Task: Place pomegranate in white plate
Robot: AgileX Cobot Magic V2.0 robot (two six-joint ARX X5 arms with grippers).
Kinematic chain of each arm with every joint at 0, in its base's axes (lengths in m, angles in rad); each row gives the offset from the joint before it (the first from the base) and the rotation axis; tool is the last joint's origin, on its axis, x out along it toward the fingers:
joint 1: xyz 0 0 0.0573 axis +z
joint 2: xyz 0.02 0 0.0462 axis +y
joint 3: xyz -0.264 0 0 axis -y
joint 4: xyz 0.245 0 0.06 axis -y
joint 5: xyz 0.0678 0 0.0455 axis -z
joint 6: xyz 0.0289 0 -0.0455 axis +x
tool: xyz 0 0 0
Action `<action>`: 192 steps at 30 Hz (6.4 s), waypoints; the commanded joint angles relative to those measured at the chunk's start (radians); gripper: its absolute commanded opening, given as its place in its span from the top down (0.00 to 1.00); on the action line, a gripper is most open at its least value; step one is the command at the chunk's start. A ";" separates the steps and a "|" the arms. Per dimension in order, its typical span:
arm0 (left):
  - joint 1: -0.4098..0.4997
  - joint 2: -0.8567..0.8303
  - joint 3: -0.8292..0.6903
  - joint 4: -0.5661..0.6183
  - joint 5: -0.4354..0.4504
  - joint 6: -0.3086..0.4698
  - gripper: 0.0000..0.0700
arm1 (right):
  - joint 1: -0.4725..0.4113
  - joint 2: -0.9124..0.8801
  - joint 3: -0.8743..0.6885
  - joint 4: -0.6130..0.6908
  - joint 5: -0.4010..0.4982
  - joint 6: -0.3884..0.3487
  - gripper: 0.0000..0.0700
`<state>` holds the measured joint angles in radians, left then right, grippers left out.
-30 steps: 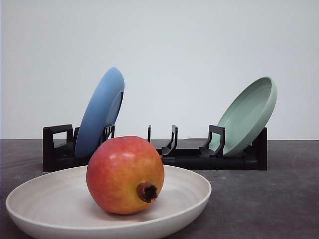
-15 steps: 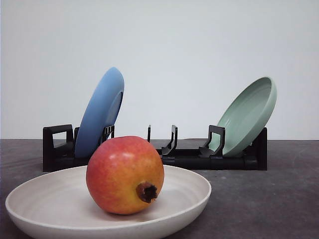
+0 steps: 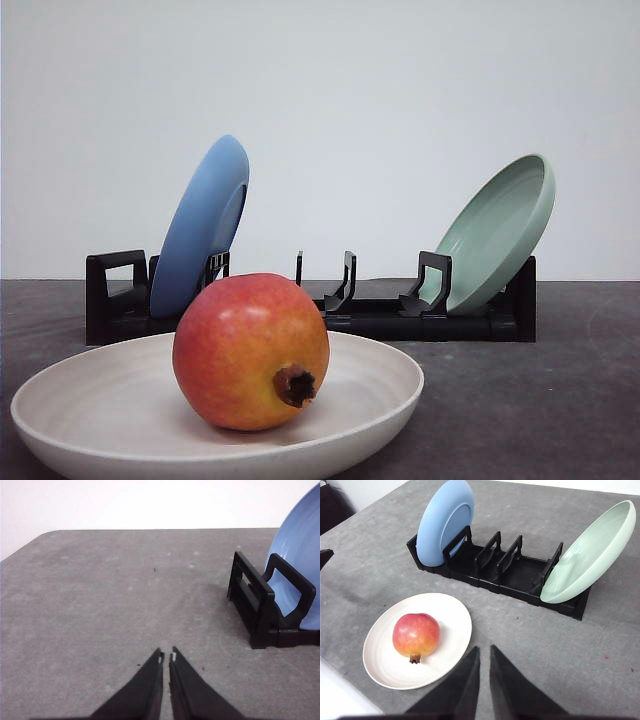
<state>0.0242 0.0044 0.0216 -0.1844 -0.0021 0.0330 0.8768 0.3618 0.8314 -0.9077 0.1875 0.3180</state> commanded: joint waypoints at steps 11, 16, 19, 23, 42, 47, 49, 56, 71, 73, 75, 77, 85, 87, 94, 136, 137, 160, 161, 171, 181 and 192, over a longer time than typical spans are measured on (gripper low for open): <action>0.002 -0.002 -0.010 -0.005 -0.001 -0.003 1.00 | 0.011 0.002 0.009 0.011 0.004 -0.004 0.95; 0.002 -0.002 -0.010 -0.005 -0.001 -0.003 1.00 | 0.011 0.002 0.009 0.011 0.004 -0.004 0.95; 0.002 -0.002 -0.010 -0.005 -0.001 -0.003 1.00 | 0.011 0.001 0.009 0.012 0.004 -0.005 0.95; 0.002 -0.002 -0.010 -0.005 -0.001 -0.003 1.00 | -0.019 0.000 -0.001 0.017 0.017 -0.015 0.95; 0.002 -0.002 -0.010 -0.005 -0.001 -0.003 1.00 | -0.866 -0.208 -0.715 0.877 0.025 -0.256 0.95; 0.002 -0.002 -0.010 -0.005 -0.001 -0.003 1.00 | -0.922 -0.299 -0.808 0.872 0.015 -0.248 0.95; 0.002 -0.002 -0.010 -0.005 -0.001 -0.003 1.00 | -0.922 -0.325 -0.820 0.832 -0.006 -0.254 0.95; 0.002 -0.002 -0.010 -0.005 -0.001 -0.003 1.00 | -0.920 -0.358 -0.820 0.733 -0.134 -0.325 0.95; 0.002 -0.002 -0.010 -0.005 -0.001 -0.003 1.00 | -0.920 -0.358 -0.820 0.733 -0.198 -0.345 0.95; 0.002 -0.002 -0.010 -0.005 -0.001 -0.003 1.00 | -0.920 -0.358 -0.820 0.741 -0.198 -0.344 0.95; 0.002 -0.002 -0.010 -0.005 -0.001 -0.003 1.00 | -0.920 -0.358 -0.820 0.751 -0.198 -0.345 0.95; 0.002 -0.002 -0.010 -0.005 -0.001 -0.003 1.00 | -0.921 -0.358 -0.820 0.751 -0.198 -0.345 0.95; 0.002 -0.002 -0.010 -0.005 -0.001 -0.003 1.00 | -0.921 -0.358 -0.820 0.751 -0.195 -0.345 0.95; 0.002 -0.002 -0.010 -0.005 -0.001 -0.003 1.00 | -0.921 -0.358 -0.820 0.750 -0.195 -0.345 0.95; 0.002 -0.002 -0.010 -0.005 -0.001 -0.003 1.00 | -0.921 -0.358 -0.820 0.750 -0.191 -0.345 0.95; 0.002 -0.002 -0.010 -0.005 -0.001 -0.003 1.00 | -0.921 -0.358 -0.820 0.750 -0.190 -0.345 0.95; 0.002 -0.002 -0.010 -0.005 -0.001 -0.003 1.00 | -0.921 -0.358 -0.820 0.750 -0.190 -0.345 0.95; 0.002 -0.002 -0.010 -0.005 -0.001 -0.003 1.00 | -0.921 -0.358 -0.820 0.750 -0.190 -0.345 0.95; 0.002 -0.002 -0.010 -0.005 -0.001 -0.003 1.00 | -0.921 -0.358 -0.820 0.750 -0.190 -0.345 0.95; 0.002 -0.002 -0.010 -0.005 -0.001 -0.003 1.00 | -0.921 -0.358 -0.820 0.750 -0.190 -0.345 0.95; 0.002 -0.002 -0.010 -0.005 -0.001 -0.003 1.00 | -0.921 -0.358 -0.820 0.750 -0.190 -0.345 0.95; 0.002 -0.002 -0.010 -0.005 -0.001 -0.003 1.00 | -0.921 -0.358 -0.820 0.750 -0.190 -0.345 0.95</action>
<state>0.0242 0.0044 0.0216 -0.1841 -0.0021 0.0330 -0.0449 0.0044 0.0154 -0.1677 -0.0048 -0.0223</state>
